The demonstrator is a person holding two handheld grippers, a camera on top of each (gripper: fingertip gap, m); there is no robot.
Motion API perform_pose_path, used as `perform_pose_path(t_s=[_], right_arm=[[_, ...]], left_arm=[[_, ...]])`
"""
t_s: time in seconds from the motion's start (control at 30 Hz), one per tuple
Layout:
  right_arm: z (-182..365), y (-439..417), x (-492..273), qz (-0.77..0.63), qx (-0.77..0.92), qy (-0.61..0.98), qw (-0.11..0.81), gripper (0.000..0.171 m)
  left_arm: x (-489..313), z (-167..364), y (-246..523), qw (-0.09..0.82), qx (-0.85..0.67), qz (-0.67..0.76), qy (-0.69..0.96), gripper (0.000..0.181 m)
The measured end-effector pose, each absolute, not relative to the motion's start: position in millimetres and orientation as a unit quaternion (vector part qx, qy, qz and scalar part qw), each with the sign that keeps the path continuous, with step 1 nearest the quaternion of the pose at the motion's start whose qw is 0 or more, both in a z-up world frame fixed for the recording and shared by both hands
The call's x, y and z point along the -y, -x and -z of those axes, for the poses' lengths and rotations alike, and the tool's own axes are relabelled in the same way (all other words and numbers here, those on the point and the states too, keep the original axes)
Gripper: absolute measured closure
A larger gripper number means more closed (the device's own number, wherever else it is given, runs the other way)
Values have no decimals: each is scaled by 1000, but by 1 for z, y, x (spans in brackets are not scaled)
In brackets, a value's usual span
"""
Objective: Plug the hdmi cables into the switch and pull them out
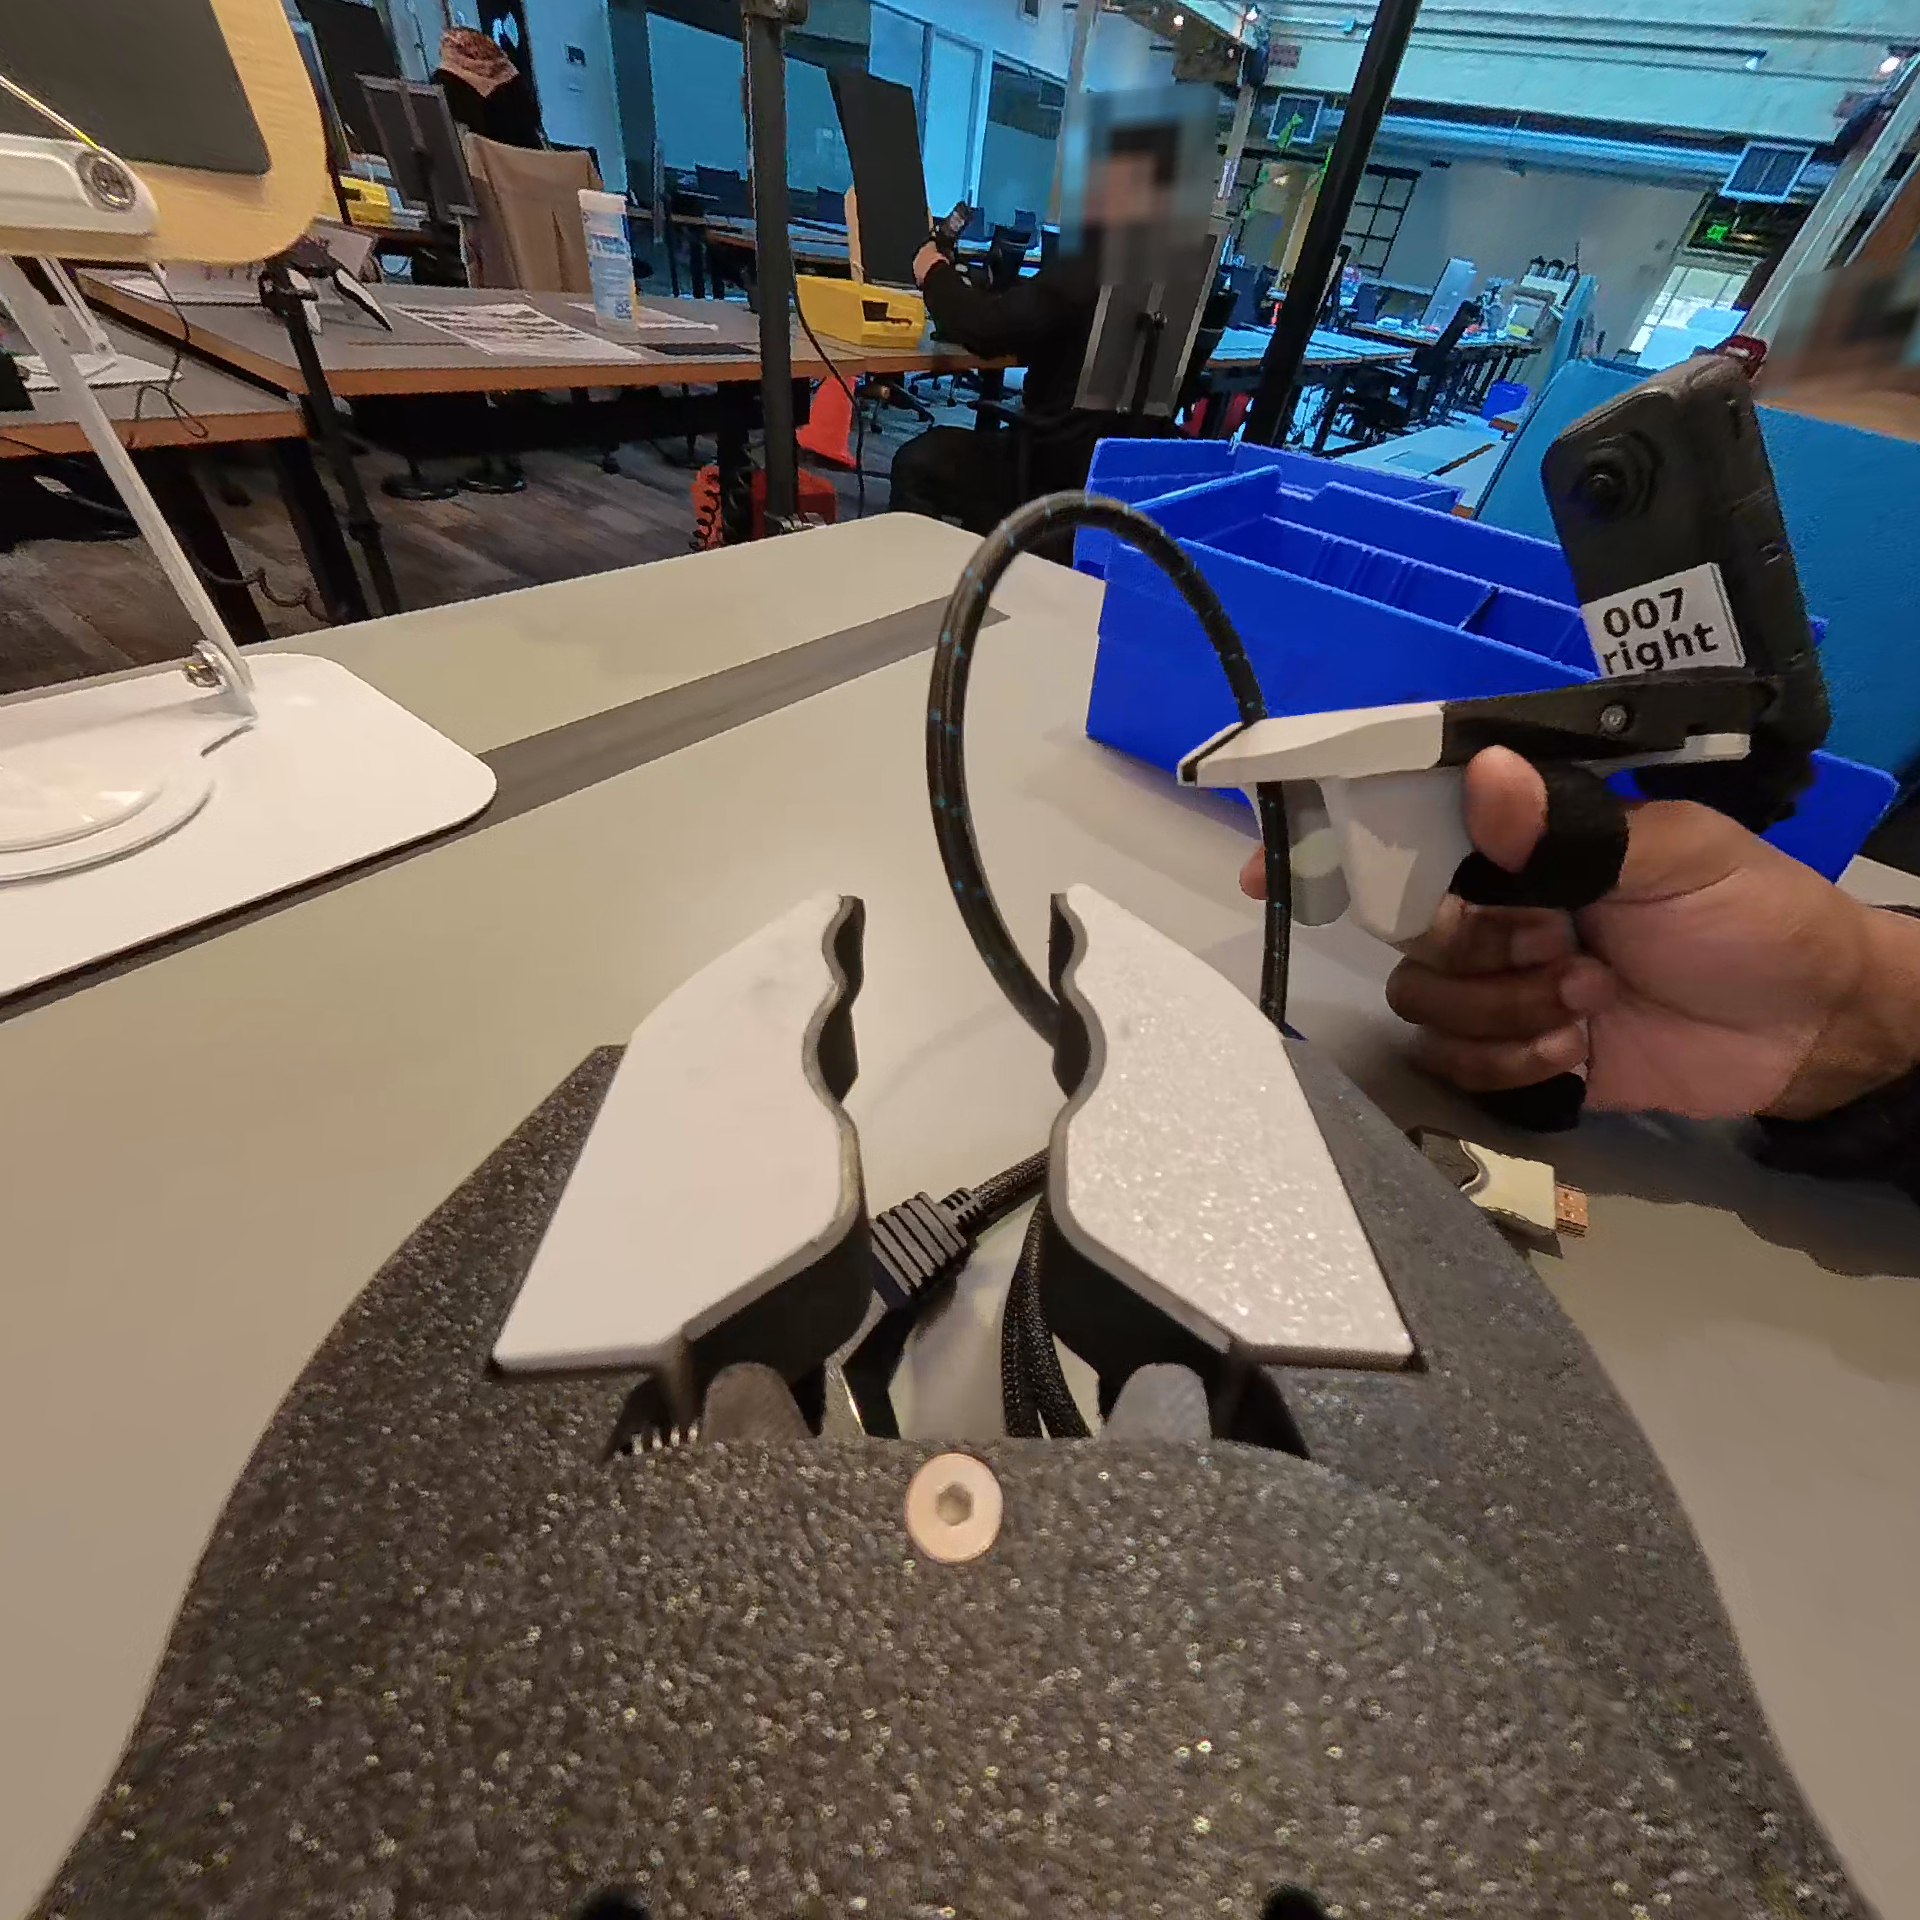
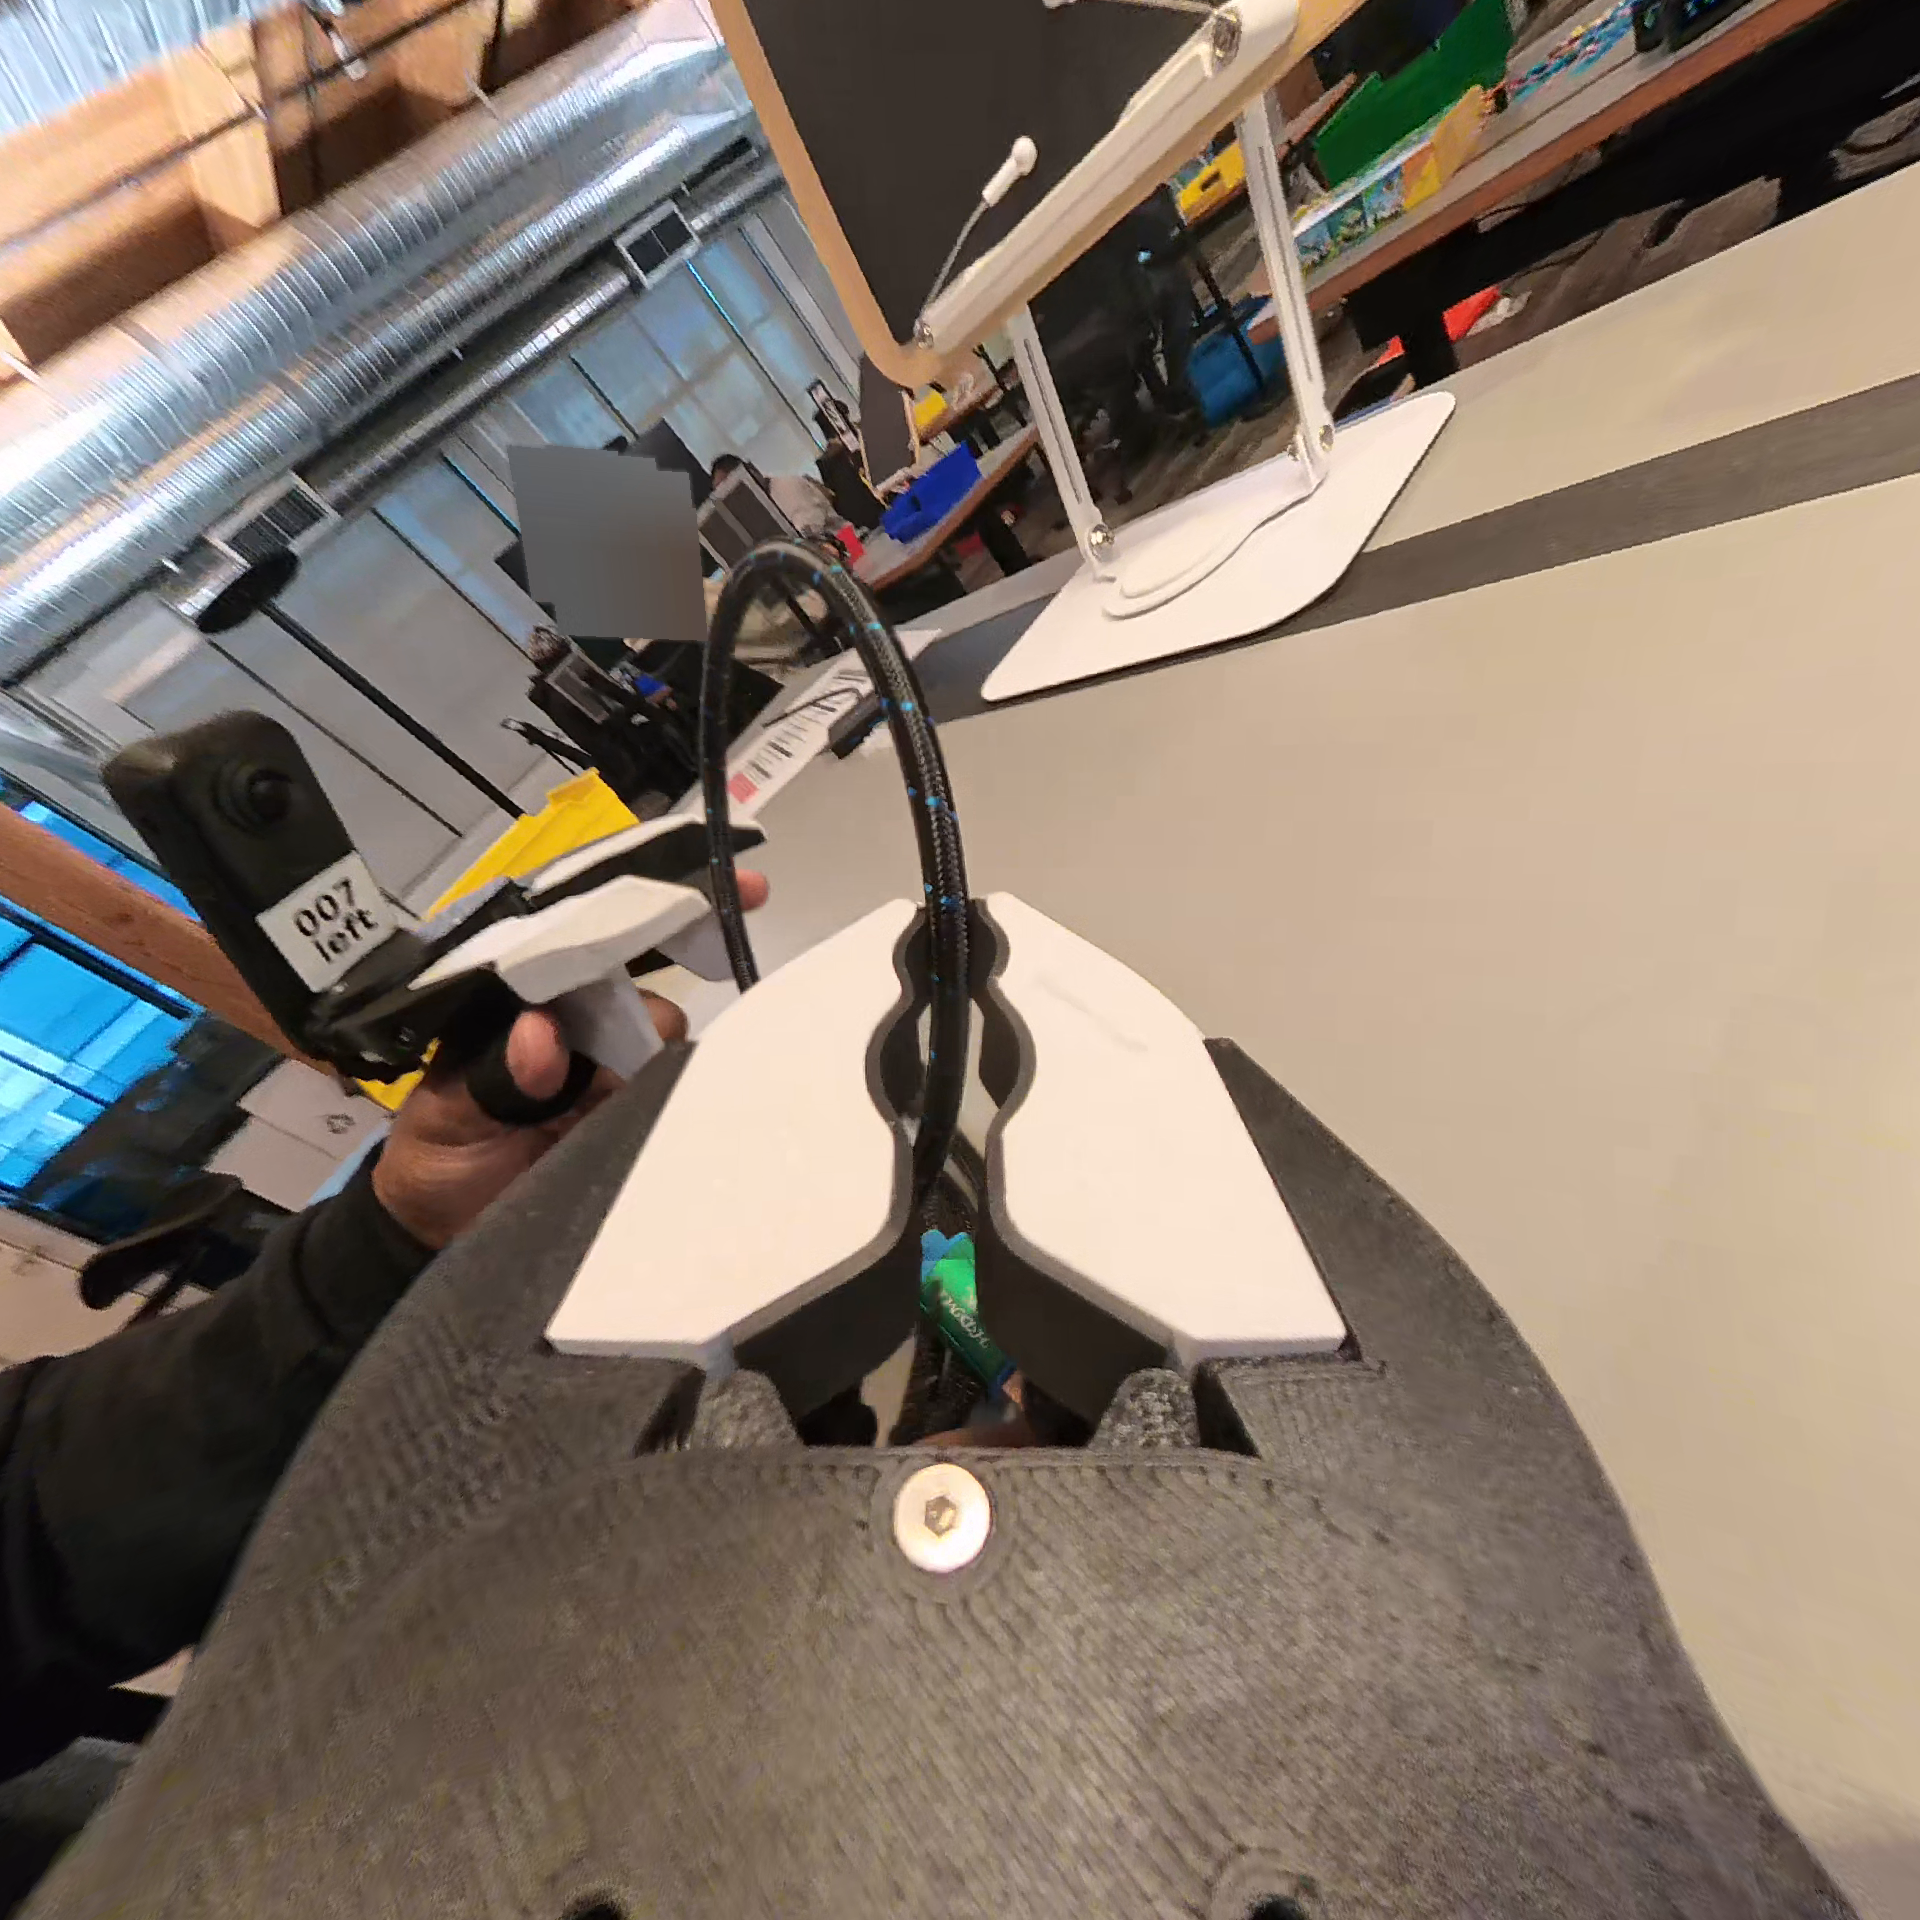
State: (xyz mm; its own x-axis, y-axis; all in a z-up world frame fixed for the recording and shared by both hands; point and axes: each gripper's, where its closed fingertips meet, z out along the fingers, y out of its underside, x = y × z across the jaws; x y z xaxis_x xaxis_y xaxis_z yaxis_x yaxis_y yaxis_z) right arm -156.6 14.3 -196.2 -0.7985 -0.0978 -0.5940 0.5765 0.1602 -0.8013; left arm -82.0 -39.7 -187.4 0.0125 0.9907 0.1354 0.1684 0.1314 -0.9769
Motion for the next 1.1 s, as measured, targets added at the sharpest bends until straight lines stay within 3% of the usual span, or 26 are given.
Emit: perform_pose_path(t_s=[0.4,0.83,1.1], right_arm=[[162,145,-19,677,-602,-192,377,165],[148,130,-21,711,-571,-169,376,165],[136,123,-26,737,-561,-136,353,165]], left_arm=[[-5,209,42,476,530,-351,608,147],[-43,204,43,625,559,-150,524,148],[-60,207,45,647,565,-85,505,154]])
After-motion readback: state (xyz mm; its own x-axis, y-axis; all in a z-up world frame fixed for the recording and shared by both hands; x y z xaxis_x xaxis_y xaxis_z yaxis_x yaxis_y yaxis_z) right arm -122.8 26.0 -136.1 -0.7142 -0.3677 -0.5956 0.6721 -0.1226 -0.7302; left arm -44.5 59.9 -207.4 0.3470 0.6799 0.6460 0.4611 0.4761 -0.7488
